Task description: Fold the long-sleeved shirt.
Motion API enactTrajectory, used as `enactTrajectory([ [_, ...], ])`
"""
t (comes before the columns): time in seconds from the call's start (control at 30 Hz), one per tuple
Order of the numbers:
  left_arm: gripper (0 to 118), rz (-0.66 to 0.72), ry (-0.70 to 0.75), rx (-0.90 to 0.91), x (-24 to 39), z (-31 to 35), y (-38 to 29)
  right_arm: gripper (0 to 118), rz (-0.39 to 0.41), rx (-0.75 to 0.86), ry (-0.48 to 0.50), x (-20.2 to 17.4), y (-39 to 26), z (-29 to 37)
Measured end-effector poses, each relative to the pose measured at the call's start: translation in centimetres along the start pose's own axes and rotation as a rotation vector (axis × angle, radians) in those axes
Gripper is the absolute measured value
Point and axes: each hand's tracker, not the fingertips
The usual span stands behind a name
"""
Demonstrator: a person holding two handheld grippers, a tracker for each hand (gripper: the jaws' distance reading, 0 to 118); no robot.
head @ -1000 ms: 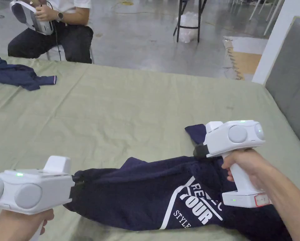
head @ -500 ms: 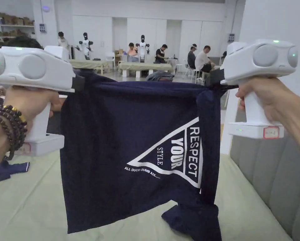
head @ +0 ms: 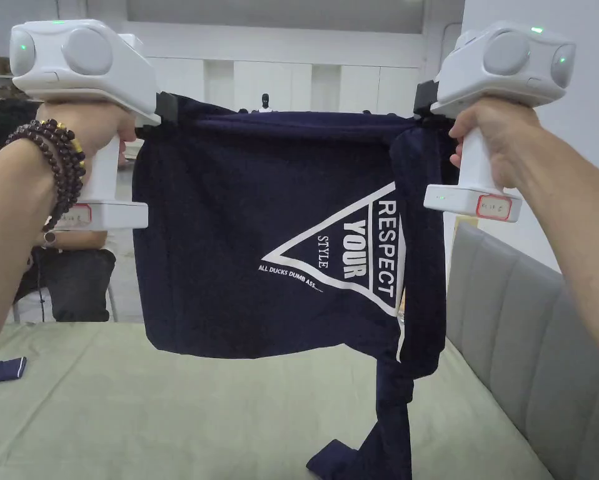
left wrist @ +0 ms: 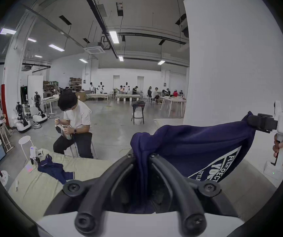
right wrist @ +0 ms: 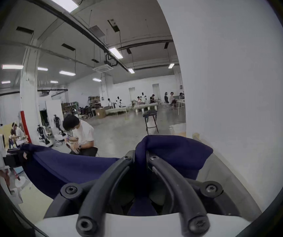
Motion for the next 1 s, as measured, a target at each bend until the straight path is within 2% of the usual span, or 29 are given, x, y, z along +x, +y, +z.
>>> enactTrajectory([
  [0.1, 12, -0.026, 0.012, -0.072, 0.1, -2.3, -4.5, 9, -0.007, -0.067, -0.006, 1.1, -5.6, -2.1],
  [0.33, 12, 0.025, -0.018, -0.293, -1.4, -7.4, -18.9, 9, -0.061, -0.285, -0.024, 4.2, -22.0, -7.0],
  [0.37, 12, 0.020, -0.026, -0.318, -1.2, -7.1, -20.2, 9, -0.049, -0.308, -0.032, 4.3, -23.6, -7.1],
  [0.4, 12, 0.015, -0.037, -0.331, -1.2, -7.0, -21.6, 9, -0.005, -0.325, -0.042, 4.4, -24.9, -6.8],
  [0.43, 12, 0.002, -0.037, -0.302, -1.0, -6.2, -22.2, 9, -0.012, -0.316, -0.041, 4.5, -25.8, -6.2],
  [0.6, 11, 0.031, -0.087, -0.273, 0.0, 1.7, -26.2, 9, -0.033, -0.297, -0.021, 5.8, -28.9, 1.7],
  [0.77, 12, 0.052, -0.134, -0.338, 0.8, 12.3, -34.1, 8, 0.034, -0.349, 0.013, 6.7, -34.7, 13.5],
  [0.9, 12, 0.061, -0.148, -0.556, 1.2, 18.0, -44.6, 7, 0.027, -0.555, -0.018, 7.7, -43.1, 20.8],
  [1.0, 12, 0.046, -0.157, -0.797, 1.8, 19.7, -52.8, 6, 0.102, -0.827, 0.004, 8.7, -50.3, 23.1],
])
